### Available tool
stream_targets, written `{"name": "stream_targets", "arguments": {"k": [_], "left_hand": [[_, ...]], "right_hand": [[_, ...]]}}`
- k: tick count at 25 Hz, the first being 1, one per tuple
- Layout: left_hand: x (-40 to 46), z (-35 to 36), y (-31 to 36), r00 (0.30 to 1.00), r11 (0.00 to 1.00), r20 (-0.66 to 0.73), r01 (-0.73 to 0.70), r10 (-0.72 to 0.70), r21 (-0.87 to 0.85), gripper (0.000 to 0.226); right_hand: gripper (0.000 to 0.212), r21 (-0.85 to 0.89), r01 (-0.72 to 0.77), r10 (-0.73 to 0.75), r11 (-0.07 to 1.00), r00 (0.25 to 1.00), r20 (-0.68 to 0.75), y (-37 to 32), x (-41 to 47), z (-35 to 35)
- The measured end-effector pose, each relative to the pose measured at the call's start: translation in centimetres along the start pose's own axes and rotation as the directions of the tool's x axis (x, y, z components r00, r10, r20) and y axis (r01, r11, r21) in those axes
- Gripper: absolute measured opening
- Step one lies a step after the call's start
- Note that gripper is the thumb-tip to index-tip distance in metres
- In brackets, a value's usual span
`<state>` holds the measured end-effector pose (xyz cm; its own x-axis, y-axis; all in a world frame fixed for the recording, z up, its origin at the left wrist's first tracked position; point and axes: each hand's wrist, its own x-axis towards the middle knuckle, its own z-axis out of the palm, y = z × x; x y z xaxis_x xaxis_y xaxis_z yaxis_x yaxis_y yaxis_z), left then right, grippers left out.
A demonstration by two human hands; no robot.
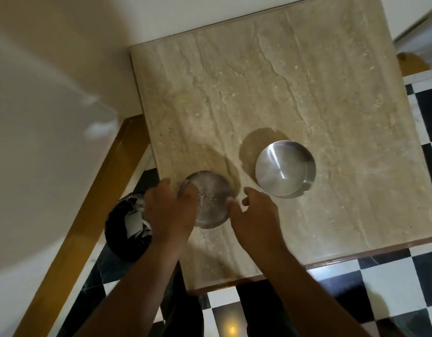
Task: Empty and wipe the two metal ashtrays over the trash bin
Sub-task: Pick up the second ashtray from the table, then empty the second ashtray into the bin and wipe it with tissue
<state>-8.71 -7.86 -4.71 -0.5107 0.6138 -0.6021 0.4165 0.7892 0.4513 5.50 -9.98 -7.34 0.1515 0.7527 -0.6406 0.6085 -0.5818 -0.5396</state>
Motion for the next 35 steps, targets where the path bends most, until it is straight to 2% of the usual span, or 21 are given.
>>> {"name": "stream_targets", "arguments": {"k": [1,2,3,5,8,9,15,19,22,24,26,27,29,31,33,35], "left_hand": [[0.2,-0.3,-0.4,0.995,0.994,0.071,0.074,-0.068,-0.082,0.014],[0.1,-0.2,0.0,0.981,0.979,0.16,0.131,-0.106,-0.154,0.01],[0.2,-0.4,-0.3,0.963,0.959,0.235,0.183,-0.131,-0.215,0.011],[0.1,-0.5,-0.6,0.948,0.932,0.289,0.218,-0.132,-0.29,0.016],[-0.1,-1.5,-1.5,0.965,0.898,0.213,0.223,-0.15,-0.379,0.015],[-0.1,-2.1,-2.2,0.967,0.882,0.187,0.235,-0.171,-0.408,0.014],[0.4,-8.5,-8.0,0.927,0.754,0.127,0.361,-0.352,-0.548,0.017],[2.0,-12.1,-12.0,0.896,0.696,0.136,0.416,-0.422,-0.584,0.028],[3.6,-13.8,-15.4,0.886,0.665,0.138,0.428,-0.443,-0.612,0.04],[5.0,-14.6,-18.3,0.885,0.671,0.129,0.428,-0.447,-0.605,0.037],[6.1,-14.8,-20.3,0.878,0.677,0.151,0.451,-0.455,-0.581,0.034],[6.7,-14.9,-21.4,0.868,0.659,0.18,0.472,-0.463,-0.585,0.034],[7.9,-15.1,-23.4,0.838,0.558,0.319,0.536,-0.443,-0.634,0.038],[9.1,-15.3,-24.7,0.816,0.466,0.486,0.577,-0.312,-0.671,0.054],[10.7,-15.6,-25.7,0.815,0.562,0.568,0.526,-0.119,-0.638,0.075],[12.7,-16.3,-26.2,0.753,0.692,0.657,0.456,0.034,-0.559,0.099]], "right_hand": [[0.045,-0.001,-0.022,0.022,1.0,0.999,0.025,0.0,0.1,1.1],[0.043,0.024,-0.041,0.04,0.999,0.999,0.025,0.2,0.6,1.6],[0.039,0.055,-0.053,0.052,0.997,0.998,0.031,0.0,0.8,2.3],[0.03,0.114,-0.073,0.07,0.991,0.997,0.031,-0.4,1.2,3.2],[0.009,0.164,-0.02,0.015,0.986,0.999,0.031,-1.8,0.6,4.0],[0.007,0.175,0.004,-0.013,0.984,0.999,0.05,-2.3,0.3,4.3],[0.029,0.262,0.025,-0.11,0.965,0.944,0.313,-6.8,-2.4,8.3],[0.038,0.246,-0.074,-0.048,0.966,0.888,0.456,-8.8,-3.4,13.2],[0.038,0.307,-0.247,0.014,0.919,0.798,0.602,-9.1,-3.7,16.3],[0.038,0.321,-0.311,0.022,0.894,0.747,0.664,-8.8,-3.8,18.6],[0.037,0.339,-0.316,-0.003,0.886,0.728,0.686,-8.2,-3.3,19.6],[0.037,0.331,-0.283,-0.029,0.9,0.719,0.695,-7.9,-3.2,20.3],[0.039,0.295,-0.165,-0.093,0.941,0.712,0.696,-7.2,-3.1,21.4],[0.048,0.246,-0.012,-0.164,0.969,0.714,0.68,-7.1,-2.7,21.6],[0.062,0.163,0.257,-0.299,0.953,0.695,0.654,-7.5,-2.0,21.2],[0.06,0.038,0.554,-0.451,0.832,0.634,0.628,-7.7,-0.9,20.8]]}}
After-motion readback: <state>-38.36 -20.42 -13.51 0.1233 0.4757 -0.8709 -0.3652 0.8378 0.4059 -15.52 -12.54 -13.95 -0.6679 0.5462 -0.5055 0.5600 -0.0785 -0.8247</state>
